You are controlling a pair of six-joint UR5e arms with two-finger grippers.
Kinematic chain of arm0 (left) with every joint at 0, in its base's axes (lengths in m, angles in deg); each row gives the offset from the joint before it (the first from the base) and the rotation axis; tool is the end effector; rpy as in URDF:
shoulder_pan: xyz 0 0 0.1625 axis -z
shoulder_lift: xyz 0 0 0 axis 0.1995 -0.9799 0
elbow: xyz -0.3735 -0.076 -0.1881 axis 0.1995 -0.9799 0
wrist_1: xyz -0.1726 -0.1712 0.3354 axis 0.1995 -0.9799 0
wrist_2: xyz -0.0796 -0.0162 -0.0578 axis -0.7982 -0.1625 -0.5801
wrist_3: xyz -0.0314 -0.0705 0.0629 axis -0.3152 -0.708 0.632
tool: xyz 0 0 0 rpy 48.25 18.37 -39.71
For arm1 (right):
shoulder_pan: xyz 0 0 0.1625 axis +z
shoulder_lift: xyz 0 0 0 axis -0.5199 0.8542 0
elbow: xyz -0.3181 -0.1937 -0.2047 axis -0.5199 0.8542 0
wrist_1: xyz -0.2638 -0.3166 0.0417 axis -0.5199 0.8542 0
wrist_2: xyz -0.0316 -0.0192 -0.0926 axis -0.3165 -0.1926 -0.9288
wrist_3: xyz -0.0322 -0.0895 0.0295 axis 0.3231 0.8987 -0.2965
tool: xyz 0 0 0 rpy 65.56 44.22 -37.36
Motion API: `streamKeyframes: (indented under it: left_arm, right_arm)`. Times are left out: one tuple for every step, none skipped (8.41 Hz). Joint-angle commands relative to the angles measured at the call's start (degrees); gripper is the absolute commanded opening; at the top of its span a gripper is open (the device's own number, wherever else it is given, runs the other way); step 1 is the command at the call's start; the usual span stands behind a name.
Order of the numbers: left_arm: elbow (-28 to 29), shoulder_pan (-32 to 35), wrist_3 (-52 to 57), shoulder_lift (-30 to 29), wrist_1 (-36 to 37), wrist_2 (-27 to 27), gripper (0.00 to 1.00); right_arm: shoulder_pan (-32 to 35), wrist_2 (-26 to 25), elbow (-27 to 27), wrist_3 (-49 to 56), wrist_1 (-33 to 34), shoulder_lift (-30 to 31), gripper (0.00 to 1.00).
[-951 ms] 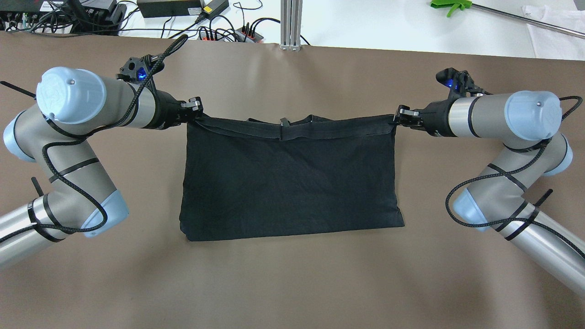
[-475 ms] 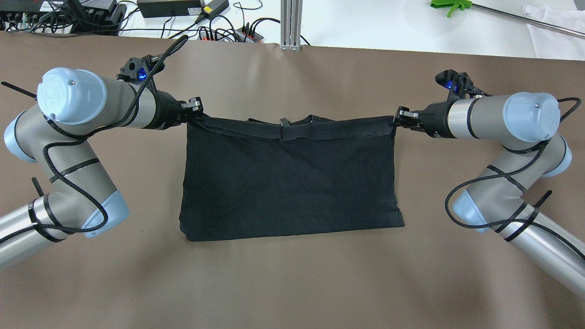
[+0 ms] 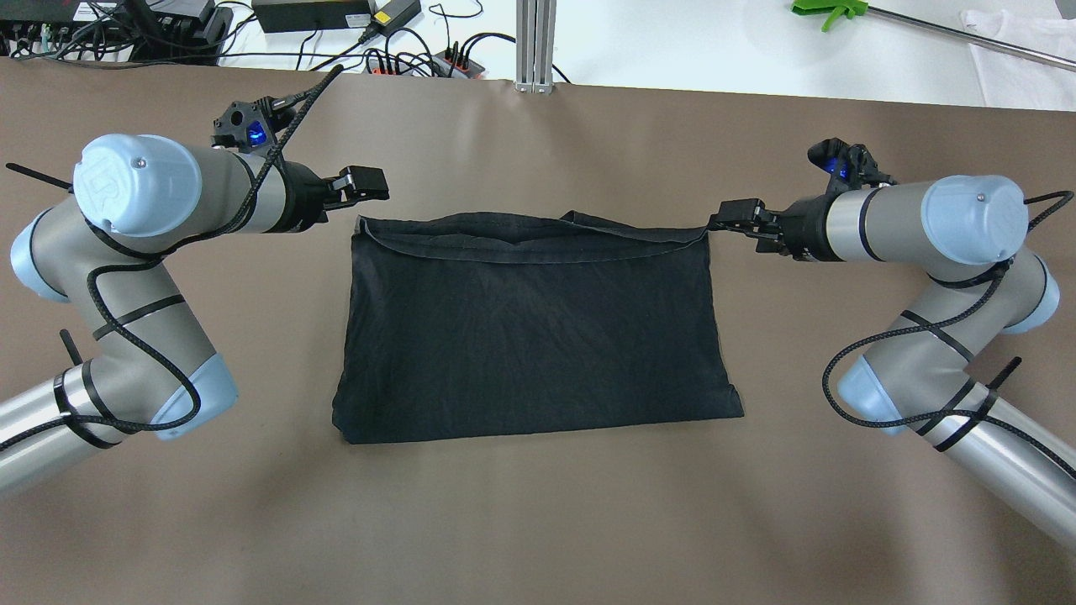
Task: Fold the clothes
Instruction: 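Release the hem and raise both grippers away from the shirt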
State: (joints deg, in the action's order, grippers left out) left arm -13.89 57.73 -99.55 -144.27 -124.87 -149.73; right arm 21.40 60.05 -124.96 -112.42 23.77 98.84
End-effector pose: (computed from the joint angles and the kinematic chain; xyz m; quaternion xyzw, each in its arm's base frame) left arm 0.3590 -0.5451 0.2474 0.1956 0.5227 -0.2308 0.7970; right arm -0.3085 -0.5607 0.3641 0.1596 -0.5673 0.1759 0.7885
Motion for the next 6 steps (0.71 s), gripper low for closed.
streamKeyframes:
  left_arm:
    - [-0.28,-0.08,0.0,-0.2,0.04,2.25,1.0]
    - [-0.37,0.0,0.0,-0.2,0.13,2.35,1.0]
    - [-0.37,0.0,0.0,-0.2,0.04,2.87,1.0]
    - [-0.46,0.0,0.0,-0.2,0.13,3.92,1.0]
    - [-0.55,0.0,0.0,-0.2,0.13,3.93,1.0]
    - [-0.81,0.0,0.0,-0.03,0.13,4.54,1.0]
  right_arm:
    - [-3.84,2.02,-3.7,-2.59,0.22,5.62,0.93]
    - [-6.21,2.02,-3.8,-5.3,0.22,5.8,0.93]
    - [-9.71,2.02,-3.71,-7.5,-0.39,6.67,0.93]
    - [-10.53,2.1,-4.41,-7.52,-0.65,7.9,0.93]
    - [-10.8,2.37,-4.5,-7.52,-0.66,8.96,0.93]
    - [-10.89,2.46,-4.41,-7.52,-0.74,9.66,0.93]
